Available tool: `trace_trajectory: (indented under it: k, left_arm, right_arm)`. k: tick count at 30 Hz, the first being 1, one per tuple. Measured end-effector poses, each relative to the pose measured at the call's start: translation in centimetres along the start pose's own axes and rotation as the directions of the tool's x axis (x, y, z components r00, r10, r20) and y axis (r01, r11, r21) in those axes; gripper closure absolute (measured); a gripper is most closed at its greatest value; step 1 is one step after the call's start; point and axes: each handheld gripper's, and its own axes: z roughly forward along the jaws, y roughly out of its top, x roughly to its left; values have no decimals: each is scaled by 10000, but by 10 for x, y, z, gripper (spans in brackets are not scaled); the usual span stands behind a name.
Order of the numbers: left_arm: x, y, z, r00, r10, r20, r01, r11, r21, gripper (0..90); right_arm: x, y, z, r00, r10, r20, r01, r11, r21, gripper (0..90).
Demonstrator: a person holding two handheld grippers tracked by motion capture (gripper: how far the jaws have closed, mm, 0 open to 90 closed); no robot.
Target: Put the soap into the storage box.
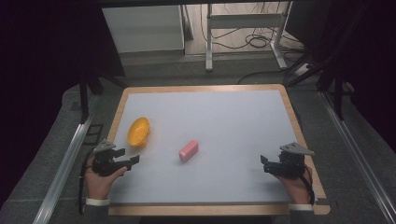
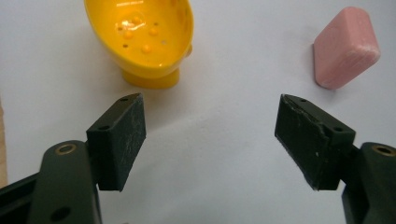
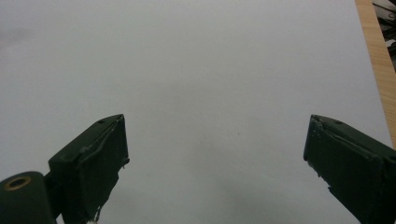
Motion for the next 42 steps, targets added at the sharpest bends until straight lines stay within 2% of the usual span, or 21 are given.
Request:
trace_trajectory:
  k: [4,14,21,26,42]
  left_arm:
    - [-4,7,-6,9998,152,120,-150,9998,-131,255]
    - [-12,21,-11,9988,430,234,-429,9991,-36,254]
    - [-18,27,-9,9977,633,233,-632,9980,-69,252]
    - [-23,31,-7,9967,770,258,-771,9970,22,252]
    - [-35,41,1,9922,1177,418,-1189,9926,265,248]
  right_arm:
    - [-2,-1,0,10000,-11,48,11,10000,23,63]
    - [-2,-2,-2,9999,23,121,-23,10000,44,63]
    - [-4,-3,-2,9998,82,174,-83,9999,70,68]
    - [-4,-2,-4,9998,53,195,-52,10000,-57,74]
    - [-3,-2,-3,9998,-48,208,48,10000,-6,75]
